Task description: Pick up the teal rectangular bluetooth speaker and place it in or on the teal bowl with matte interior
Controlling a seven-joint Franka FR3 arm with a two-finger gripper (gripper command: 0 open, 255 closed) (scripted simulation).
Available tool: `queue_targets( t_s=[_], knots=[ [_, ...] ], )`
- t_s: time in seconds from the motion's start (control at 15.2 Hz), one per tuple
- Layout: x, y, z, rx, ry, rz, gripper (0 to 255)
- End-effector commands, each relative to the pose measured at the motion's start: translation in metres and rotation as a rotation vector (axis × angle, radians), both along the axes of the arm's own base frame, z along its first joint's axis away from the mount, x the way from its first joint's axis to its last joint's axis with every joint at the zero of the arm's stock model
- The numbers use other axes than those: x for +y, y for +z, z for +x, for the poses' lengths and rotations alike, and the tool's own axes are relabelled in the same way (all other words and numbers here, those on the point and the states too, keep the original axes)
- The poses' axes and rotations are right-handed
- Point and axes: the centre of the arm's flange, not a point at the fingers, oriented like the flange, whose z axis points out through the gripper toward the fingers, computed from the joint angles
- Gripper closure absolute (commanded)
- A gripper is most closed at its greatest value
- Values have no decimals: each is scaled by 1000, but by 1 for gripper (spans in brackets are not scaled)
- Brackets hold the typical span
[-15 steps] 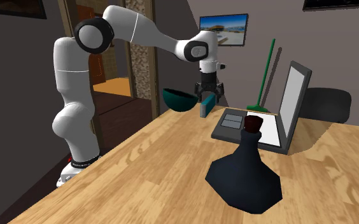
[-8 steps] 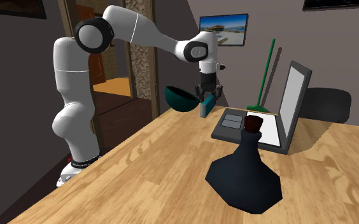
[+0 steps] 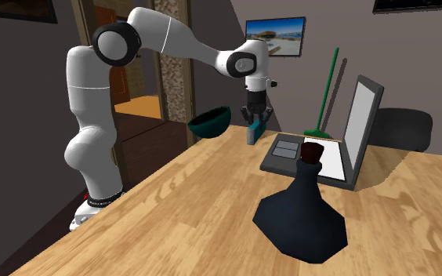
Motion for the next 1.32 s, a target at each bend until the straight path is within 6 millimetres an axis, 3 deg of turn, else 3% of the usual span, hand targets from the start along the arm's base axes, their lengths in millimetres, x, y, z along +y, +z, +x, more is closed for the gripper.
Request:
queue_targets(
  t_s=[0.0,1.25],
  knots=[
    [1,-2,-2,8,1,-2,255],
    [1,98,-2,8,1,-2,255]
  ],
)
